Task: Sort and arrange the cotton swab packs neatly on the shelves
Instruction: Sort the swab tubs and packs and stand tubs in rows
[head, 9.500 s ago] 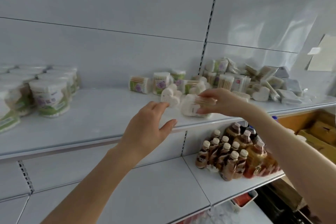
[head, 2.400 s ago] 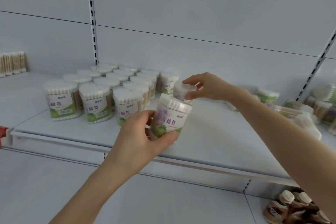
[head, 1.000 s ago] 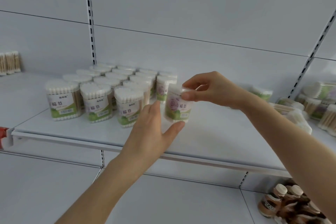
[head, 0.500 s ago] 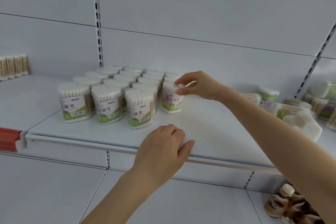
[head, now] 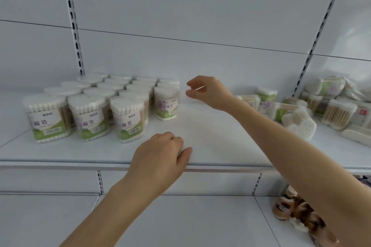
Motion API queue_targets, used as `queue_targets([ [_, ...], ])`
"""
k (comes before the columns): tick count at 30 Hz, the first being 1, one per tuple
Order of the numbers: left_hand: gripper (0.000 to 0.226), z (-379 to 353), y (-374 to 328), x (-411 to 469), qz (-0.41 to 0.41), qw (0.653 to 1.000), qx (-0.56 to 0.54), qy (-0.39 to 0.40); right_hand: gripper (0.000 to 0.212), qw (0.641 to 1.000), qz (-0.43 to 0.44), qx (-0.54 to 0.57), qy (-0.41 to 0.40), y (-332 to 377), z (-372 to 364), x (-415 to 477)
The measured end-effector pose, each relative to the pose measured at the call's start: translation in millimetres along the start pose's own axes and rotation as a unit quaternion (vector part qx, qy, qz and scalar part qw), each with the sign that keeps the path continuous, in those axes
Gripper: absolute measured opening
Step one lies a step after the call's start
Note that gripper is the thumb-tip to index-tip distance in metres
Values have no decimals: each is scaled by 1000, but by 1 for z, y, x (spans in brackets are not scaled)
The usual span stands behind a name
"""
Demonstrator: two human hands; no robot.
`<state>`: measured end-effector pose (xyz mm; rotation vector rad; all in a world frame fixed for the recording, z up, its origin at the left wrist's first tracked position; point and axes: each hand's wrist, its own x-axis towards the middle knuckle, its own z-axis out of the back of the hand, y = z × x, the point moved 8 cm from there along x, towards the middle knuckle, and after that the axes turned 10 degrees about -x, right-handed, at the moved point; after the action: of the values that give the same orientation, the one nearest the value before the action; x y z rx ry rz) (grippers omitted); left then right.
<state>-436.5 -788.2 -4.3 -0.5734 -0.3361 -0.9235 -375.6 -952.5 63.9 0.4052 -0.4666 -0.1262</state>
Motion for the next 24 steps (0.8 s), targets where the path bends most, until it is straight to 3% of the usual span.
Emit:
queue_targets([
  [7,39,-15,-41,43,4,999,-16,47,29,990,-85,-104,-38,-101,86,-10],
  [13,42,-61,-82,135,-12,997,-1,77,42,965,-129,-227,38,-190,128,-8],
  [19,58,-127,-92,213,5,993,-15,119,52,974,-134,-157,93,-218,117,1],
  [24,36,-138,-84,235,43,993,34,109,40,991,-102,-70,60,-222,127,5],
])
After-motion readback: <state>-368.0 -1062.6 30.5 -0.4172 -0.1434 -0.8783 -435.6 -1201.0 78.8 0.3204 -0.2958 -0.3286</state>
